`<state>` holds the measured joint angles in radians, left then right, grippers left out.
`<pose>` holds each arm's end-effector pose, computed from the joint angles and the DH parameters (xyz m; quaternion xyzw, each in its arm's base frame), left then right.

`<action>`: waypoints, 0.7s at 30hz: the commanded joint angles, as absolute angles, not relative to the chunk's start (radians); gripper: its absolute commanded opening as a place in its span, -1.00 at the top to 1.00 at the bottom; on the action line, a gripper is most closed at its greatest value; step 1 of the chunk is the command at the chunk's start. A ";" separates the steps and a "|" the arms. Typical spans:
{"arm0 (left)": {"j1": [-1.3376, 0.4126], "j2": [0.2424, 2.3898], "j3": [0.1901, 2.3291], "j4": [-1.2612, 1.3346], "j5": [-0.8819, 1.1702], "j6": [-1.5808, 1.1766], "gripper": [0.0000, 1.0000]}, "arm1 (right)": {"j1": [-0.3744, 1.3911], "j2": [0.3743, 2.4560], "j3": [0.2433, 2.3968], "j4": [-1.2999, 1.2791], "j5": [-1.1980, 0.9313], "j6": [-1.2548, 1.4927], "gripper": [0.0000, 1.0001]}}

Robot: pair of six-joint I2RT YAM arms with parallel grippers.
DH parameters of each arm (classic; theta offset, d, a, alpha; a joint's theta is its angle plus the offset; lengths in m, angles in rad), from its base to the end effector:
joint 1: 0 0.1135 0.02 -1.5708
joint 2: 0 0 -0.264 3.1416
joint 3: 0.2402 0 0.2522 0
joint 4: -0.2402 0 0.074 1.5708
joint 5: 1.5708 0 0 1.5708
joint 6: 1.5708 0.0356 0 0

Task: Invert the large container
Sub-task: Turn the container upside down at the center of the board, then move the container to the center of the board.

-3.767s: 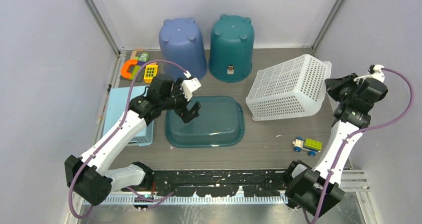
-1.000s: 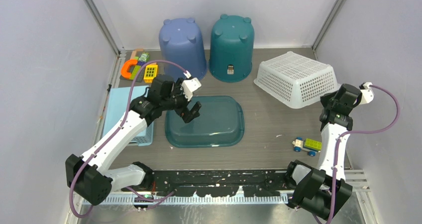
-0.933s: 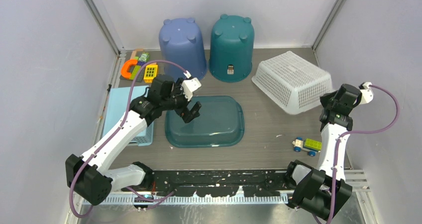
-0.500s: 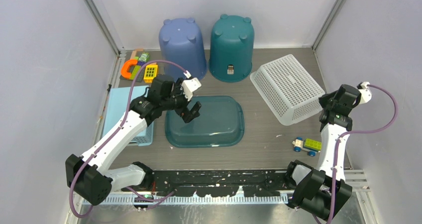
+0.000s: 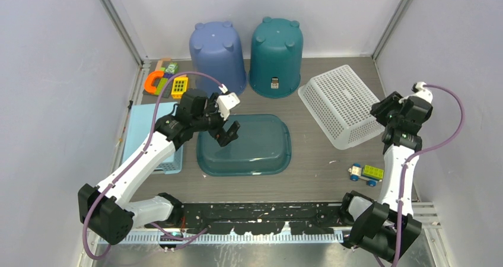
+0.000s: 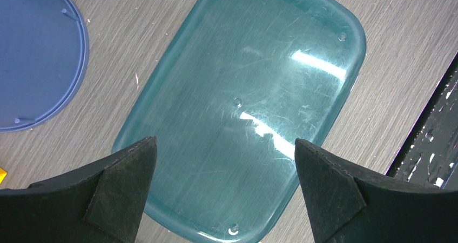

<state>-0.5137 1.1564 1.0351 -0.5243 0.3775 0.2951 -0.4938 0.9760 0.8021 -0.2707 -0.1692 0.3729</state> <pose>0.2110 -0.1341 0.3206 0.4228 0.7751 -0.2147 0.4174 0.1985 -0.1000 0.3020 0.3129 0.7836 0.0392 0.5352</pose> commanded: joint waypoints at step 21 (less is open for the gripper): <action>-0.507 1.165 1.024 -0.505 0.372 0.334 -0.99 | -0.402 1.726 1.464 -0.430 -0.315 -0.178 -0.56</action>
<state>-0.5137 1.1606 1.0332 -0.5278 0.3759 0.3176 -0.4053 1.6733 1.3903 -0.3874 -0.3298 -0.1375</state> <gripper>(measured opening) 0.996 0.778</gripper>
